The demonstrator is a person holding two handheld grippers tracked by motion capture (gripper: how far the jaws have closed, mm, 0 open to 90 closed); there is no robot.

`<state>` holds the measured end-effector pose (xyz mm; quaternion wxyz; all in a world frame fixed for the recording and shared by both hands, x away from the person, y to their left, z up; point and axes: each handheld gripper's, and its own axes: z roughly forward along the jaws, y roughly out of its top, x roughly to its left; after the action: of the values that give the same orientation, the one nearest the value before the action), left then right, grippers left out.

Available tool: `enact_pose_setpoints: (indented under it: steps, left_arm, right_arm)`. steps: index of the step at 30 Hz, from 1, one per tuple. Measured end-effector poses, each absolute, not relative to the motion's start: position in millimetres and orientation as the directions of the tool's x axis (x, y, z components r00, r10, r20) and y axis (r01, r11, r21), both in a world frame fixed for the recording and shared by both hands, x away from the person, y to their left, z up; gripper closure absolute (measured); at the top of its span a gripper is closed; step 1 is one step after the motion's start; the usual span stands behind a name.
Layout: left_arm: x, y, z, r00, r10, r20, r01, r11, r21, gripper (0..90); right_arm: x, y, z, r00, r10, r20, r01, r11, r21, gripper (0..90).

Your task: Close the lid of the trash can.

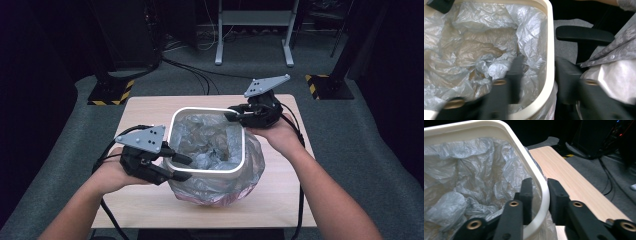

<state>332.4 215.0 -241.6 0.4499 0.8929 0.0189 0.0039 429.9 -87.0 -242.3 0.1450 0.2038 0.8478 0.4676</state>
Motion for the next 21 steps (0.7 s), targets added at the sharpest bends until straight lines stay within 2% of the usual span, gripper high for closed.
enact_pose_setpoints:
  steps: [1,4,7,14,21]
  left_arm:
    - [332,217,-240,0.999,0.044,-0.006,0.031,-0.589,0.807,47.7]
    - [335,226,-231,0.997,0.072,-0.012,0.05,-0.549,0.834,40.4]
    - [341,235,-222,0.996,0.089,-0.004,0.05,-0.518,0.854,37.9]
    - [377,245,-217,0.968,0.249,0.027,0.101,-0.489,0.866,36.0]
    - [412,243,-221,0.925,0.377,0.047,0.142,-0.457,0.878,36.2]
  right_arm:
    - [431,-88,-242,-0.876,0.481,-0.039,0.224,0.477,0.85,62.9]
    - [430,-91,-241,-0.865,0.5,-0.037,0.231,0.463,0.856,53.6]
    - [429,-97,-236,-0.857,0.515,-0.029,0.229,0.43,0.873,47.2]
    - [413,-104,-223,-0.867,0.496,-0.042,0.181,0.394,0.901,44.5]
    - [389,-94,-228,-0.919,0.388,-0.071,0.107,0.419,0.901,44.6]
